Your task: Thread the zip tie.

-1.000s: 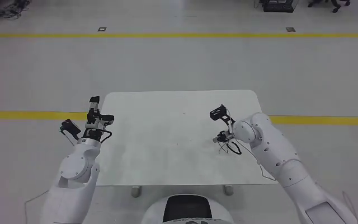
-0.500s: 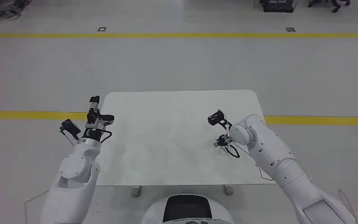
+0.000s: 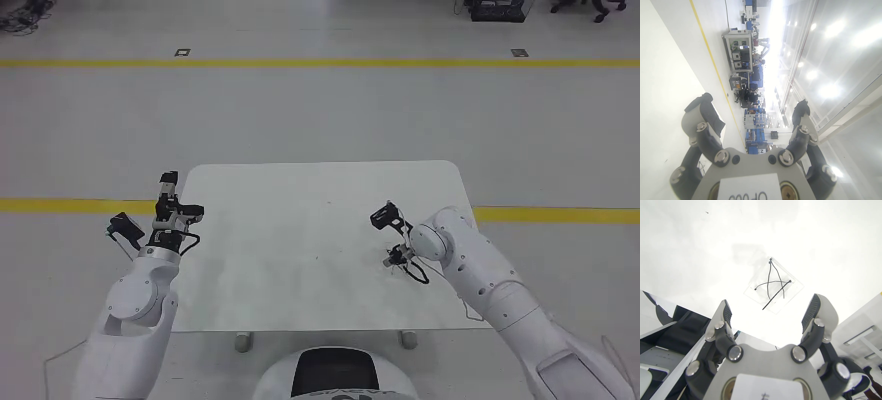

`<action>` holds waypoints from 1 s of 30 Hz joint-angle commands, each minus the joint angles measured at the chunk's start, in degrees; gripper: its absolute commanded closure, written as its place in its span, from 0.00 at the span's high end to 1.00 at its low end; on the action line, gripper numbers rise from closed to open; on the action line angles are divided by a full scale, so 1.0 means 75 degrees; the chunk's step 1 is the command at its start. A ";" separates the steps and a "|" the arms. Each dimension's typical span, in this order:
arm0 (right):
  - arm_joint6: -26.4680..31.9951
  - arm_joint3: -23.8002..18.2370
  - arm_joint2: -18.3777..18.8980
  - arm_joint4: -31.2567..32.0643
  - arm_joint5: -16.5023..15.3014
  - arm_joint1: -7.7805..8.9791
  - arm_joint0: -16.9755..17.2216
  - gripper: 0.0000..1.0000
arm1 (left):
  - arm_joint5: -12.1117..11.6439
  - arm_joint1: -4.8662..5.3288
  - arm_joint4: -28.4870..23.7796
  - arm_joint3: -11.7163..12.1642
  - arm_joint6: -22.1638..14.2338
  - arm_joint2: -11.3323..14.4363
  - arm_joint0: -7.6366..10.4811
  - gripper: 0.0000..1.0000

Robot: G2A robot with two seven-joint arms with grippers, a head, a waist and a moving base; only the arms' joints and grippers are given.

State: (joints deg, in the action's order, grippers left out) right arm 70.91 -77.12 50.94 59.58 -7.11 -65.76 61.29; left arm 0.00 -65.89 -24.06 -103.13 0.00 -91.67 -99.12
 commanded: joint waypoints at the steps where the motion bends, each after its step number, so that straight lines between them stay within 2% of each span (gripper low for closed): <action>1: 0.0003 -0.0005 0.0003 -0.0002 0.0006 0.0001 0.0002 1.00 | 0.0000 0.0000 0.0000 0.0000 0.0000 0.0000 0.0000 1.00; 5: -0.0042 0.0017 -0.0005 0.0011 0.0007 0.0000 0.0016 1.00 | 0.0000 0.0000 0.0000 0.0000 0.0000 0.0000 0.0000 1.00; 11: -0.0473 0.0454 -0.0088 -0.0296 -0.0123 -0.0090 -0.0086 1.00 | 0.0000 0.0000 0.0000 0.0000 0.0000 0.0000 0.0000 1.00; 20: -0.0557 0.0505 -0.0051 -0.0428 -0.0137 -0.0096 -0.0077 1.00 | 0.0000 0.0000 0.0000 0.0000 0.0000 0.0000 0.0000 1.00; 22: -0.0714 0.0669 0.0076 -0.0673 -0.0298 -0.0083 -0.0068 1.00 | 0.0000 0.0000 0.0000 0.0000 0.0000 0.0000 0.0000 1.00; 27: -0.0455 0.0830 0.0159 -0.1028 -0.0562 -0.0084 -0.0180 1.00 | 0.0000 0.0000 0.0000 0.0000 0.0000 0.0000 0.0000 1.00; 30: -0.0378 0.0922 0.0148 -0.1084 -0.0581 -0.0094 -0.0251 1.00 | 0.0000 0.0000 0.0000 0.0000 0.0000 0.0000 0.0000 1.00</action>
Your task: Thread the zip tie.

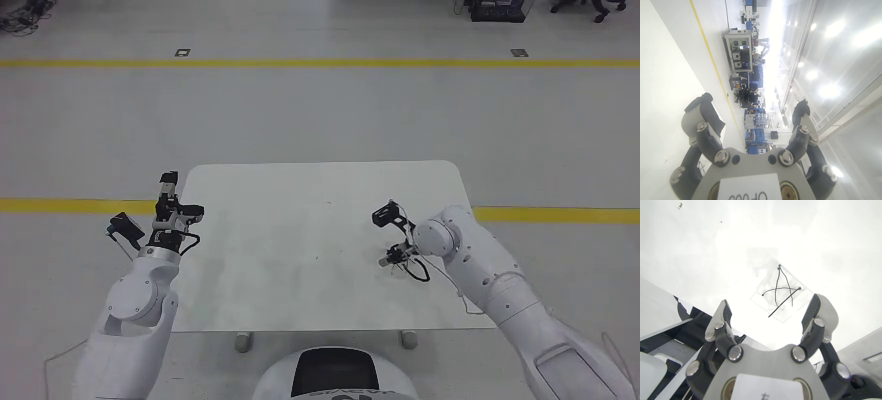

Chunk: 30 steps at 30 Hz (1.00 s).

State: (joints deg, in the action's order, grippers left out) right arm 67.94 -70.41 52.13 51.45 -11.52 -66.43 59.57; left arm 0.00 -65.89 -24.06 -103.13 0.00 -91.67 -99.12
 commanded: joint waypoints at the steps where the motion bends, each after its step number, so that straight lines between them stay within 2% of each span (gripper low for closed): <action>1: 0.0023 0.0056 -0.0023 -0.0005 0.0011 -0.0009 -0.0038 1.00 | 0.0000 0.0000 0.0000 0.0000 0.0000 0.0000 0.0000 1.00; 4: 0.0015 0.0112 -0.0062 0.0025 0.0056 -0.0023 -0.0075 0.98 | 0.0000 0.0000 0.0000 0.0000 0.0000 0.0000 0.0000 1.00; 8: -0.0074 0.0098 -0.0071 0.0143 0.0013 -0.0011 -0.0053 0.59 | 0.0000 0.0000 0.0000 0.0000 0.0000 0.0000 0.0000 1.00; 10: -0.0065 0.0062 -0.0060 0.0207 0.0026 0.0001 -0.0032 0.49 | 0.0000 0.0000 0.0000 0.0000 0.0000 0.0000 0.0000 1.00; 15: -0.0099 -0.0001 -0.0042 0.0338 0.0099 0.0022 0.0036 0.47 | 0.0000 0.0000 0.0000 0.0000 0.0000 0.0000 0.0000 1.00; 20: -0.0199 -0.0064 -0.0055 0.0441 0.0104 0.0032 0.0123 0.41 | 0.0000 0.0000 0.0000 0.0000 0.0000 0.0000 0.0000 1.00; 30: -0.0395 0.0069 -0.0154 0.0516 0.0110 0.0000 0.0169 0.34 | 0.0000 0.0000 0.0000 0.0000 0.0000 0.0000 0.0000 1.00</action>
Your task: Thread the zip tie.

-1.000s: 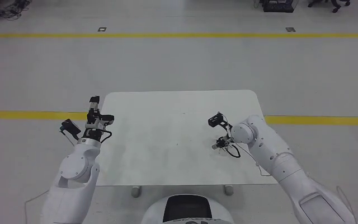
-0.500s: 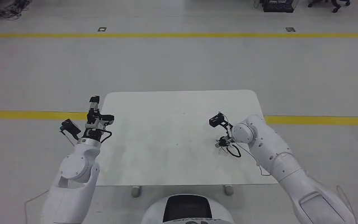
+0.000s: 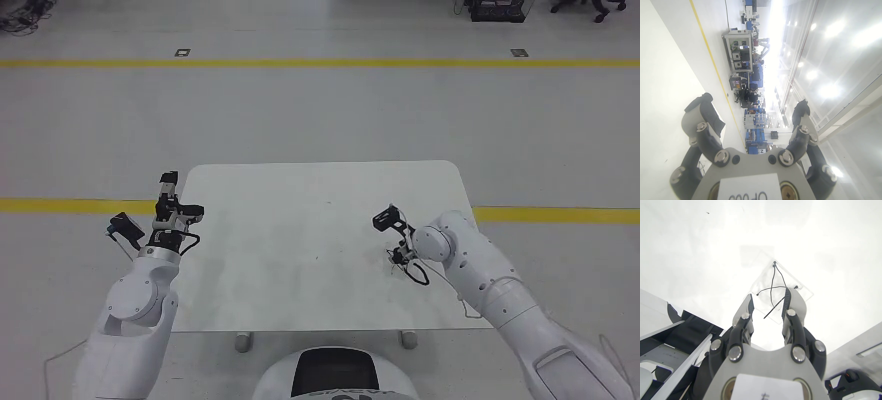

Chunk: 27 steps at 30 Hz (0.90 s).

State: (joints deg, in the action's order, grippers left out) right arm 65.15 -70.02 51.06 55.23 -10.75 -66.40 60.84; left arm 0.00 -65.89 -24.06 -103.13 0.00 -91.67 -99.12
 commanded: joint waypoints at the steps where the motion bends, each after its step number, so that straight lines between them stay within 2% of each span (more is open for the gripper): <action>1: -0.0046 0.0031 -0.0025 0.0020 0.0012 -0.0010 0.0000 0.33 | 0.0000 0.0000 0.0000 0.0000 0.0000 0.0000 0.0000 1.00; 9: -0.0338 0.0341 -0.0248 0.0135 0.0127 -0.0103 -0.0039 0.31 | 0.0000 0.0000 0.0000 0.0000 0.0000 0.0000 0.0000 1.00; 16: -0.0575 0.0717 -0.0423 0.0163 0.0216 -0.0209 -0.0164 0.22 | 0.0000 0.0000 0.0000 0.0000 0.0000 0.0000 0.0000 1.00; 27: -0.0792 0.1173 -0.0612 0.0153 0.0243 -0.0351 -0.0322 0.22 | 0.0000 0.0000 0.0000 0.0000 0.0000 0.0000 0.0000 1.00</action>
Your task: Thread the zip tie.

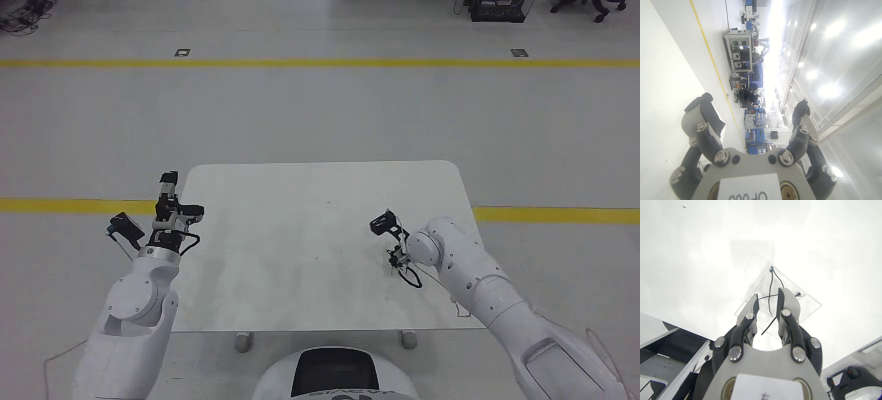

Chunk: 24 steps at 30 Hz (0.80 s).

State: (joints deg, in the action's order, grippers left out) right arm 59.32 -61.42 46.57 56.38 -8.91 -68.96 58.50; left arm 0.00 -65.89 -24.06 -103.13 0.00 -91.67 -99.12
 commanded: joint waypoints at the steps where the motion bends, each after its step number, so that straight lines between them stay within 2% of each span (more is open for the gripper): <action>1: -0.0039 0.0075 -0.0030 -0.0001 -0.0006 -0.0024 -0.0029 0.22 | 0.0000 0.0000 0.0000 0.0000 0.0000 0.0000 0.0000 1.00; 24: -0.0416 0.0706 -0.0189 0.0006 -0.0115 -0.0228 -0.0237 0.17 | 0.0000 0.0000 0.0000 0.0000 0.0000 0.0000 0.0000 1.00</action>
State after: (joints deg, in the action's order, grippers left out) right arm 56.22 -56.25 45.19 56.43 -9.76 -70.63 56.78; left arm 0.00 -65.89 -24.06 -103.13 0.00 -91.67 -99.12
